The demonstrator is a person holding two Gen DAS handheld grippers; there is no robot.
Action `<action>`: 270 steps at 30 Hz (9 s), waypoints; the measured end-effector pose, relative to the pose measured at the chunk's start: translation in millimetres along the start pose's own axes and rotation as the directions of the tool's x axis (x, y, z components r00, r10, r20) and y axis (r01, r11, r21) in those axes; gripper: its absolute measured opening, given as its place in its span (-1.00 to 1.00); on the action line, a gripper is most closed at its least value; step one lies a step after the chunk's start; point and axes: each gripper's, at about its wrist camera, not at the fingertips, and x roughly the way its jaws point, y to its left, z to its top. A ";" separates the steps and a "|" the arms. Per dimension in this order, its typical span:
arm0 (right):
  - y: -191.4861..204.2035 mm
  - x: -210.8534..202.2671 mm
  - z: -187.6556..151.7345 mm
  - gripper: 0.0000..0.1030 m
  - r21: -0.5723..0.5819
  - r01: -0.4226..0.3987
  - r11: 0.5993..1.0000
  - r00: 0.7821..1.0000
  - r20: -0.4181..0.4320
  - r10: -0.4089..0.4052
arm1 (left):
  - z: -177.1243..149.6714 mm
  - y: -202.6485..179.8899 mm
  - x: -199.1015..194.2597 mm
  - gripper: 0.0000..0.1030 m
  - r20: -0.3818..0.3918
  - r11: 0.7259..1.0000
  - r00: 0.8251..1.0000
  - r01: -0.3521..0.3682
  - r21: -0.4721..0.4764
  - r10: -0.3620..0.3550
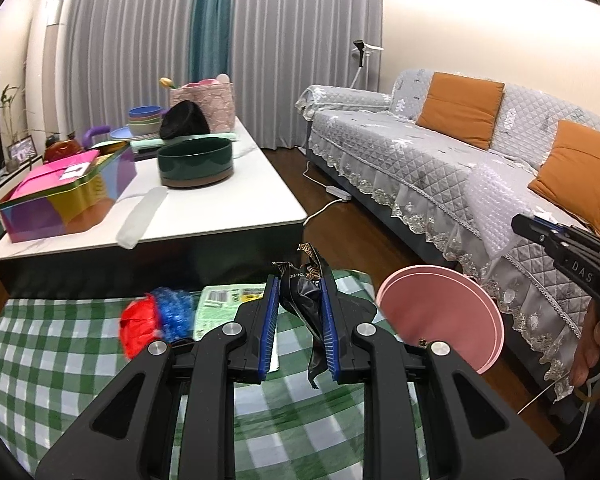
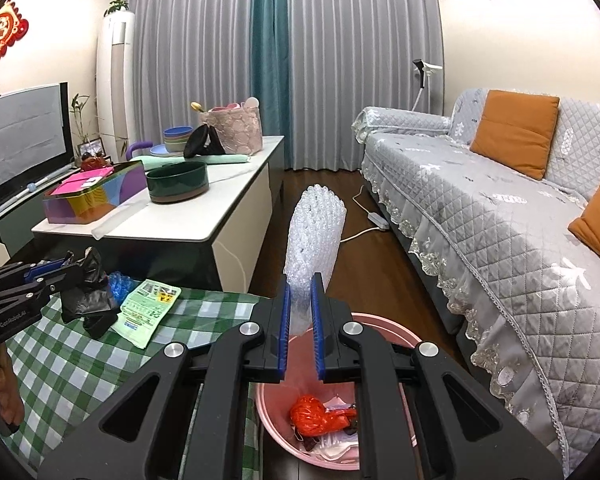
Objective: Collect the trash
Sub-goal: 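Carry the white brush and black item over the pink bin with both grippers, then open the right gripper and left gripper to drop brush and black item into the bin, then move both grippers back over the checked table toward the remaining trash, then grasp the green printed packet with the right gripper while the left grasps the black elastic band, then carry the green packet and black band over the pink bin with both grippers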
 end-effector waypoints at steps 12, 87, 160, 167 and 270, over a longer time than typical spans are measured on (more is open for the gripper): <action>-28.5 14.6 -10.9 -0.80 0.034 0.040 0.999 0.998 -0.049 -0.038 | 9.2 -42.3 33.8 -0.60 -0.008 0.996 0.997 0.074 0.039 -0.074; 107.9 60.8 -25.6 -0.05 0.006 -0.248 0.969 0.958 -0.146 0.246 | -67.9 140.8 -33.9 -0.51 -0.059 0.962 0.980 -0.196 -0.187 0.188; 125.6 40.7 4.0 -0.99 -0.081 -0.304 0.949 0.940 -0.185 0.285 | -53.0 98.3 -1.2 -0.92 -0.075 0.982 0.995 -0.077 -0.173 0.064; 101.5 -3.3 11.0 -0.99 -0.125 -0.255 0.959 0.965 -0.104 0.243 | -52.4 86.4 -21.5 -0.92 -0.049 0.984 0.997 -0.060 -0.167 0.052; -64.0 18.1 -20.8 -0.98 0.017 0.147 0.989 0.982 -0.121 -0.144 | 7.8 -86.4 81.1 -0.92 -0.070 0.988 0.986 0.154 0.013 -0.152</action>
